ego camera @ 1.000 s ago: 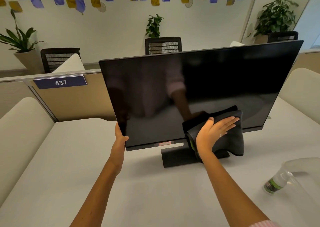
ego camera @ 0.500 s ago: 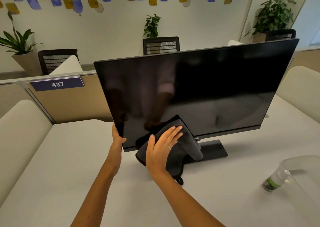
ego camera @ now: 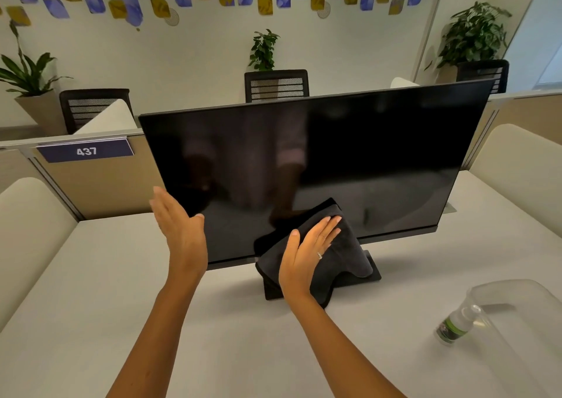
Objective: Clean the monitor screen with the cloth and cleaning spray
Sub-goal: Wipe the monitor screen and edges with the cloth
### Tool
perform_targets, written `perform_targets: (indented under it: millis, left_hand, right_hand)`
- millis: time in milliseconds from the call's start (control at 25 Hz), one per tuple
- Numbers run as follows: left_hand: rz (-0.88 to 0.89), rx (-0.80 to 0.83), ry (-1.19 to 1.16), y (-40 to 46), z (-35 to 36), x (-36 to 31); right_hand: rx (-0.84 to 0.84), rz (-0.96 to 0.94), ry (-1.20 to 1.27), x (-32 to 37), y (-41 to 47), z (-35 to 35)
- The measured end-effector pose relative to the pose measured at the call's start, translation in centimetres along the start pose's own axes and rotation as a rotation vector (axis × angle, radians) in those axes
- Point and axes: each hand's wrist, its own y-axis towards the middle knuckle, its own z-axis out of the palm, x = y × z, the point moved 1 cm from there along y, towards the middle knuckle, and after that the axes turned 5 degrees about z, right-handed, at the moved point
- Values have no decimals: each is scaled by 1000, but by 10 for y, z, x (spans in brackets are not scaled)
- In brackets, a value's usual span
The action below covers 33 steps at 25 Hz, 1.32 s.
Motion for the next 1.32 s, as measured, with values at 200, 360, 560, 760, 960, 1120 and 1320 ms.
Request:
perform_targets:
  millis: [200,360,560,760,960,1120,1320]
  left_hand:
    - [566,-21,299,-9,4,-52]
    - [741,101,470,-9,32,-106]
    - [899,185,624,-6,72,-158]
    - [928,269,651,-2,110,-195]
    - [909,244,623,-7,132,-212]
    - [912,272,619,-6,128,-212]
    - [912,303,631,-7,126,-215]
  right_hand:
    - [-91,88,83,-12,46,-38]
    - [-143,136,134,-22,80,-66]
    - [-207,160,134,-37,118,-100]
    - [-250,183,108,-50,153,-130]
    - [-284,136,79,-50,170,-144]
    - [-316,2,104,-21,179,-147]
    - [-330,-204,104,47,204,-153]
